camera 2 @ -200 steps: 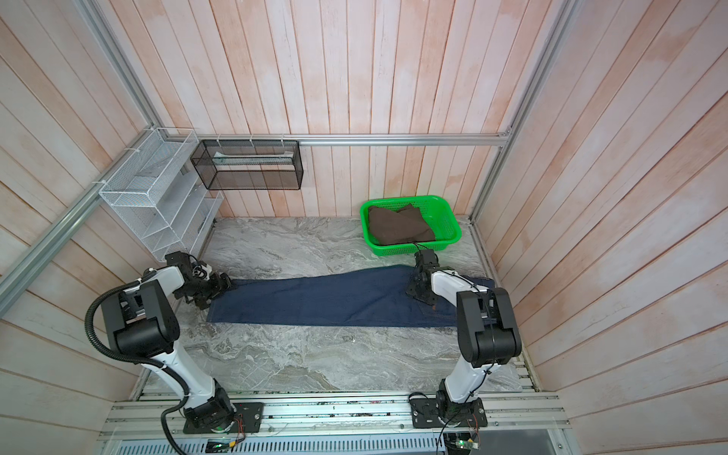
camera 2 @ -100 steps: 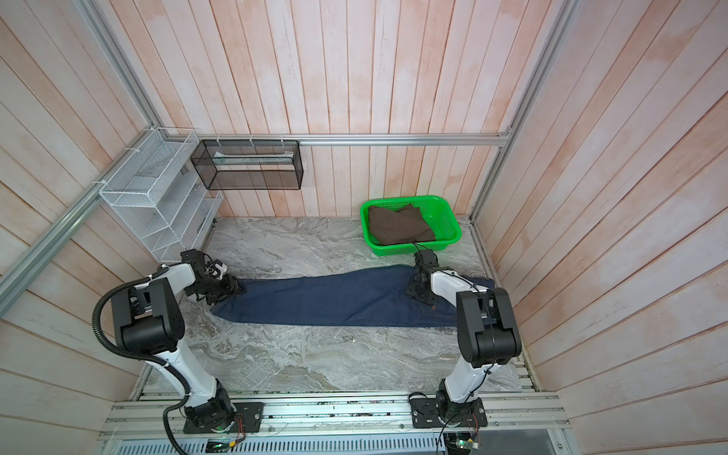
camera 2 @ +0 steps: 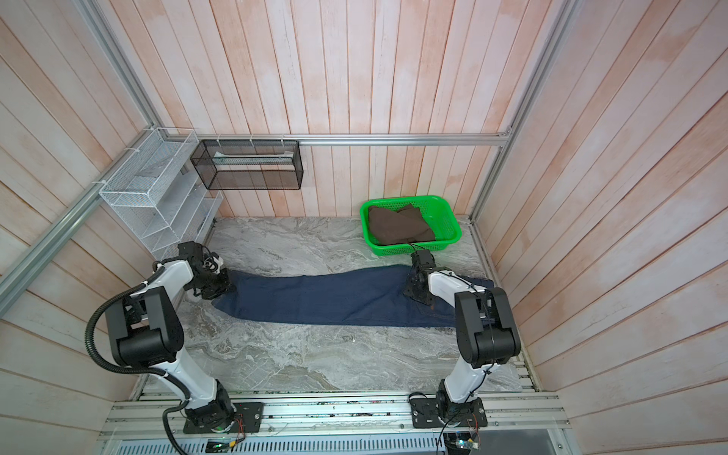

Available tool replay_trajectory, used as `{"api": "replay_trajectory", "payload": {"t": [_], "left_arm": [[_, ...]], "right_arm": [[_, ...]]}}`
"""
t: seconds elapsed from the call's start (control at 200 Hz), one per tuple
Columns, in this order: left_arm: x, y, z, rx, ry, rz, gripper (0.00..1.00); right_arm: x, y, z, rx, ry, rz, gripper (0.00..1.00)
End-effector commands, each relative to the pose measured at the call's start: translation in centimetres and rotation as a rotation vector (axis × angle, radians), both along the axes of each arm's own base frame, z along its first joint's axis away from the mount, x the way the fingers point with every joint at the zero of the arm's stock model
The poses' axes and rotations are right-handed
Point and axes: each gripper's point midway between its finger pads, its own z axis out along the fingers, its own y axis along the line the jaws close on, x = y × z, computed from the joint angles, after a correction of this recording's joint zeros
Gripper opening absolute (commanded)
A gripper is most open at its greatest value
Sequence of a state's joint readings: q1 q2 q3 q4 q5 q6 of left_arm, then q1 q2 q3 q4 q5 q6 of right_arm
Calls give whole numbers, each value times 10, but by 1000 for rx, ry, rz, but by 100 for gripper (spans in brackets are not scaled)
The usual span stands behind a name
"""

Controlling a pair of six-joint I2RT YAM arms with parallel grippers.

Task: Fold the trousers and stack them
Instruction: 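Grasp the hem end with the left gripper while the right pins the back pocket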

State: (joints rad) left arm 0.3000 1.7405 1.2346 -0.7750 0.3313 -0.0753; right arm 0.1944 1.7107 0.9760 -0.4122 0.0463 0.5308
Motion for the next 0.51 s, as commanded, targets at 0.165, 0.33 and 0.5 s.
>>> {"api": "replay_trajectory", "payload": {"t": [0.165, 0.33, 0.5], "left_arm": [[-13, 16, 23, 124, 9, 29, 0], [-24, 29, 32, 210, 25, 56, 0], [-31, 43, 47, 290, 34, 118, 0]], "right_arm": [[-25, 30, -17, 65, 110, 44, 53], [-27, 50, -15, 87, 113, 76, 53], [-30, 71, -16, 111, 120, 108, 53]]}}
